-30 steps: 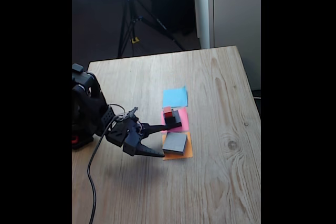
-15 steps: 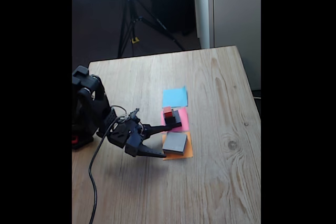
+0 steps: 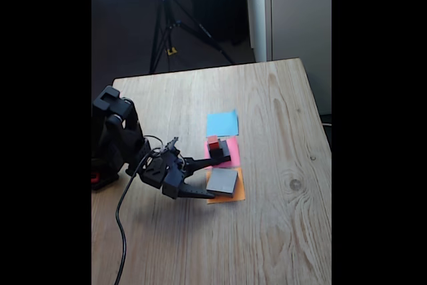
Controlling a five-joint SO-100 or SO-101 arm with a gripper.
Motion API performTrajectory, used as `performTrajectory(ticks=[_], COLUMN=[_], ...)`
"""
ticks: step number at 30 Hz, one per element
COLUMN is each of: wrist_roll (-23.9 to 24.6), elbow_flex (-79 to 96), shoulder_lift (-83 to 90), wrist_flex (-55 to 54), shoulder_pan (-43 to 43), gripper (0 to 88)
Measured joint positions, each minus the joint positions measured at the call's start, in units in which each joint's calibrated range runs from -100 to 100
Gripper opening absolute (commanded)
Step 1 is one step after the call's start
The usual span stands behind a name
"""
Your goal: Tower of hanoi
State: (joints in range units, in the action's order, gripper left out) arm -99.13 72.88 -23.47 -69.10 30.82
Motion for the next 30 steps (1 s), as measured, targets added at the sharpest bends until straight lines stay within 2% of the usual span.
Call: performTrajectory(ticks=[30], wrist_roll=[0.00], elbow_flex=[-0.87], shoulder_lift=[-2.31], wrist_flex=[-0.64], shoulder_pan=[0.00], gripper=[40.8])
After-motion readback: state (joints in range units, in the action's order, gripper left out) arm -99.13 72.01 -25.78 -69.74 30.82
